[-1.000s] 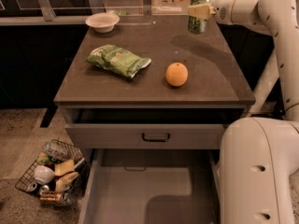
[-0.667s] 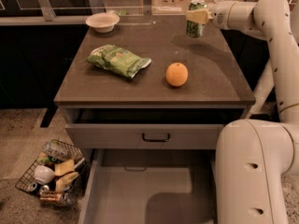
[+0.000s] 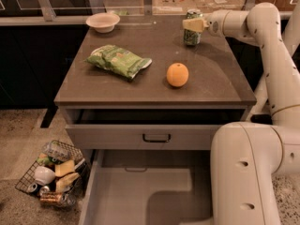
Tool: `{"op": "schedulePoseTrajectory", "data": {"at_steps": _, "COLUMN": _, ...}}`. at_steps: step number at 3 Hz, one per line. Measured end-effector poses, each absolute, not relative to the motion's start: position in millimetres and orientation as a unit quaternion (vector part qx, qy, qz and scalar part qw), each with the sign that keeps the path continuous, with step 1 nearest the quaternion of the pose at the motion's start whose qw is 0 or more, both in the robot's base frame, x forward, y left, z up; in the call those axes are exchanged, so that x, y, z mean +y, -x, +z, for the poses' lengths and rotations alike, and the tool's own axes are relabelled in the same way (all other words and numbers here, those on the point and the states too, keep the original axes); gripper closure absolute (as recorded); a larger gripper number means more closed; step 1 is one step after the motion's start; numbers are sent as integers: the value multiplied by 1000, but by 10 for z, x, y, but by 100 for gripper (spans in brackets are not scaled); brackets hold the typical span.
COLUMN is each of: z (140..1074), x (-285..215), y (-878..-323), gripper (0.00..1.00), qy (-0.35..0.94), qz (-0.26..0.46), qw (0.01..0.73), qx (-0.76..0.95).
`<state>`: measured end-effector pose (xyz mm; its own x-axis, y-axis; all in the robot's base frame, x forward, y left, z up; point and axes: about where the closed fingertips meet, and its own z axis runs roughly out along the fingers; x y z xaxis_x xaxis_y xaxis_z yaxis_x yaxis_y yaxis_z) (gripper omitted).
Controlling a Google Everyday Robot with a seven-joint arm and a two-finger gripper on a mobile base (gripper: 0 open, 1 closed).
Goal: Pick green can from middle drawer and place on counter
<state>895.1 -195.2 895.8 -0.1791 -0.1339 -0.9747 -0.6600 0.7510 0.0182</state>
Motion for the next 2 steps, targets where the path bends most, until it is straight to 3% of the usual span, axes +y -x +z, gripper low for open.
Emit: {"op": "schedulePoseTrajectory", "data": {"at_steps": 2, "z": 8908, "x": -1876, "y": -8976, "gripper": 54, "qy": 273, "qz": 230, "qw": 578, "qx": 734}}
